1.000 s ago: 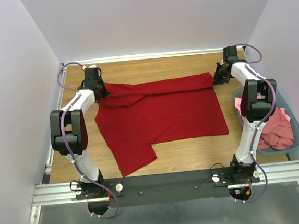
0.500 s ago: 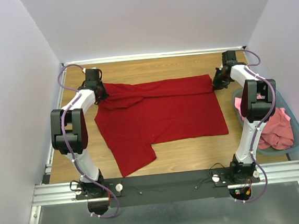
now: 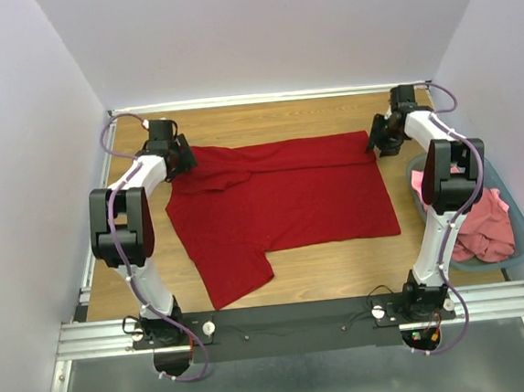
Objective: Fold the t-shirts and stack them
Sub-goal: Fold the tshirt
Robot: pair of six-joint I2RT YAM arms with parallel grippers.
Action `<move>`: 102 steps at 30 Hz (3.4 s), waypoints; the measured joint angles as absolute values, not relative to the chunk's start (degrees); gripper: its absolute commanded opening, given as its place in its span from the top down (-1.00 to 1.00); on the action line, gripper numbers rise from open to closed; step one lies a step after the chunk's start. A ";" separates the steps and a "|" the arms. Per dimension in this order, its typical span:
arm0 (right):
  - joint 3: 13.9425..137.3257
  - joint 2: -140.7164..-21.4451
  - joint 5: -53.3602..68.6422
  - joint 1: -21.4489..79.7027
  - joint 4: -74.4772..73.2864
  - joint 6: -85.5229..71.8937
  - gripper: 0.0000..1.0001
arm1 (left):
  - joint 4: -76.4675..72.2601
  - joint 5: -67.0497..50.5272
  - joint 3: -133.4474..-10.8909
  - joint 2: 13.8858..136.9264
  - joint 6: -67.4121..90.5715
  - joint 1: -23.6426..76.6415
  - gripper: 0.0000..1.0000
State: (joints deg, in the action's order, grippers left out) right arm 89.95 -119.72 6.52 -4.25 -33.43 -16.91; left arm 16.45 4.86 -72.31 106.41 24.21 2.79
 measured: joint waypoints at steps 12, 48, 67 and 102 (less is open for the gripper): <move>103.88 -124.44 14.55 -8.40 -32.86 -17.19 -0.31 | 10.87 -2.09 -85.19 110.45 25.23 0.36 -0.33; 111.48 -137.58 28.40 -9.13 -32.84 -19.55 0.49 | 5.67 -9.06 -87.37 124.20 27.51 -2.92 0.34; 111.50 -137.99 27.24 -10.70 -32.69 -20.21 0.99 | 3.29 -12.16 -88.36 126.58 28.18 -7.53 1.00; 91.98 -108.03 17.39 4.21 -31.18 -14.92 -0.76 | 2.02 -6.22 -57.65 82.85 40.16 2.96 -0.96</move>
